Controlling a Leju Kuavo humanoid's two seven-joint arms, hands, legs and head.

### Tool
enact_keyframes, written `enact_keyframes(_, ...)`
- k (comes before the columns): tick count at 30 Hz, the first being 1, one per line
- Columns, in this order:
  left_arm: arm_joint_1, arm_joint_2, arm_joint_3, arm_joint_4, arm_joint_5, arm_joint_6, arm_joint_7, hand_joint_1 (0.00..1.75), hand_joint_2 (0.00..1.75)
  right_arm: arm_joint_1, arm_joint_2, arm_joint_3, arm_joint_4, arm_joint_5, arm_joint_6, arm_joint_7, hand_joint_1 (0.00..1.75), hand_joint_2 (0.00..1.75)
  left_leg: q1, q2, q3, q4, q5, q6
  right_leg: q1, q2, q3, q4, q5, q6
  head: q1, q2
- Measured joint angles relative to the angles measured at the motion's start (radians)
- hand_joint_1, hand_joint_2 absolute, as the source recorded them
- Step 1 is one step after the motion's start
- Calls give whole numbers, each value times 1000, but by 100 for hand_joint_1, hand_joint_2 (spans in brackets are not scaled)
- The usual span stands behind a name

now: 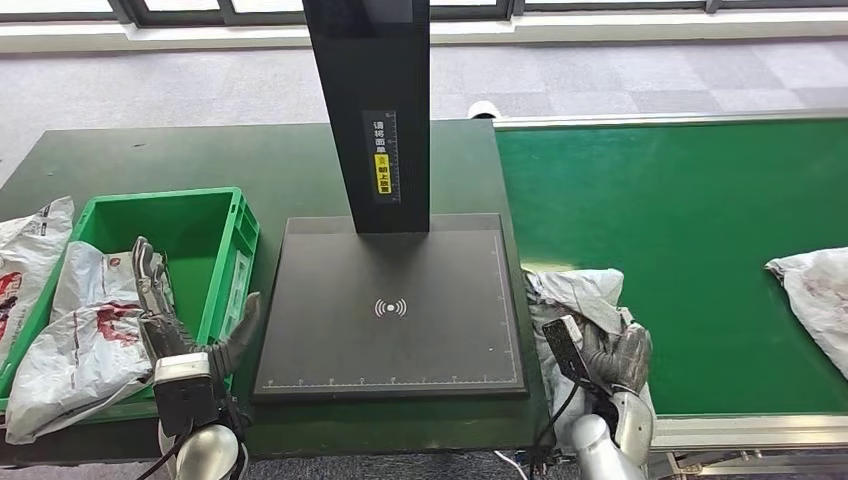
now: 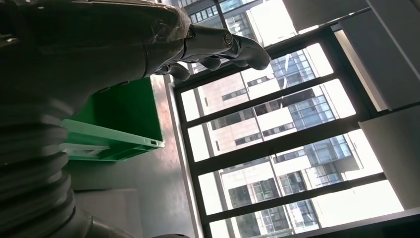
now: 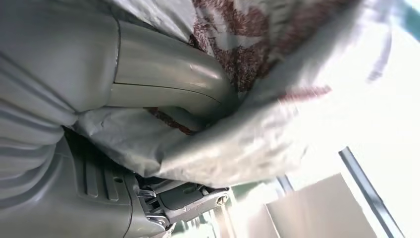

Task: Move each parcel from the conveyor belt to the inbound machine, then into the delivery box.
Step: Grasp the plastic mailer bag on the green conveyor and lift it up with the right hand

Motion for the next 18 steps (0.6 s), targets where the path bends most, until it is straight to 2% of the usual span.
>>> enact_keyframes(5, 0, 0, 0, 2, -3, 4, -6, 0, 175, 85, 73, 13, -316, -159, -18, -236, 175, 175, 0, 0, -1, 0, 0, 0, 0, 0, -1, 0, 0, 0, 0, 0)
enact_keyframes(7, -1, 0, 0, 4, -3, 8, -7, 0, 175, 107, 92, 25, -439, -219, -19, -290, 175, 175, 0, 1, -1, 0, 0, 0, 0, 1, -1, 0, 0, 0, 0, 0)
enact_keyframes(12, -1, 0, 0, 6, -4, 15, -8, 0, 175, 143, 116, 46, -630, -248, -19, -325, 175, 175, 0, 1, -1, 0, 0, 0, 0, 1, -1, 0, 0, 0, 0, 0)
enact_keyframes(18, -1, 0, 0, 7, -4, 18, -11, 0, 175, 158, 120, 57, -717, -265, -18, -357, 175, 175, -1, 1, 0, 0, 0, 0, -1, 1, -1, 0, 0, 0, 0, 0)
